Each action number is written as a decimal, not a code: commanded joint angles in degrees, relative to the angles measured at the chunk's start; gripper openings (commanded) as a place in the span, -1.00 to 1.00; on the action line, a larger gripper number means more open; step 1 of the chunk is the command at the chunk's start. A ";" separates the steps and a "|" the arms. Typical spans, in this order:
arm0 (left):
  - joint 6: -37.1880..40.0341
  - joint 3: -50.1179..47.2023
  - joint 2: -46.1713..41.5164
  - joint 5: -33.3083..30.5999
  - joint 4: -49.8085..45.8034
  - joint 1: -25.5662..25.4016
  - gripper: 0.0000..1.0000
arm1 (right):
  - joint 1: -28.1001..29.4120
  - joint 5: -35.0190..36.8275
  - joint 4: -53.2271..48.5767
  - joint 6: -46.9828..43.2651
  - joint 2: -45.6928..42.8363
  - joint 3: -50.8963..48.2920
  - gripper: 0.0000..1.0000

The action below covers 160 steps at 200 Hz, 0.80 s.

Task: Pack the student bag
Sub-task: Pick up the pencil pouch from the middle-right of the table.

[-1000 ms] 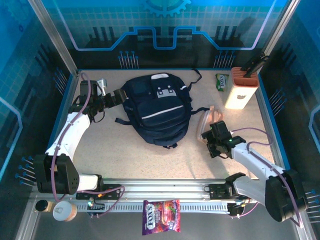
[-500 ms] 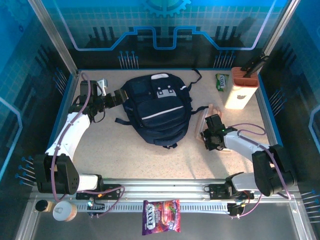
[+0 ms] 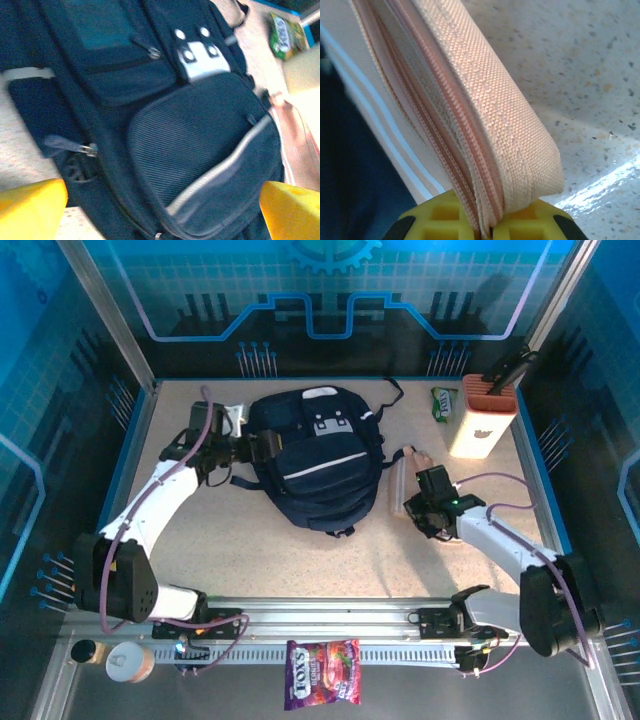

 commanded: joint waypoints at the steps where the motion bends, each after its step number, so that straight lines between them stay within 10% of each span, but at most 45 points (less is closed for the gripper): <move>1: 5.37 3.30 1.55 -1.06 -1.89 -5.15 0.98 | 0.44 2.59 -3.66 -10.78 -4.01 4.51 -1.00; 98: 26.53 19.72 18.51 -15.81 -15.54 -25.96 0.78 | -2.26 1.97 -7.24 -25.12 -10.34 13.19 -1.00; 160: 34.08 28.09 29.57 -22.24 -22.32 -29.66 0.56 | -5.25 -1.79 -6.07 -25.51 -11.62 11.71 -1.00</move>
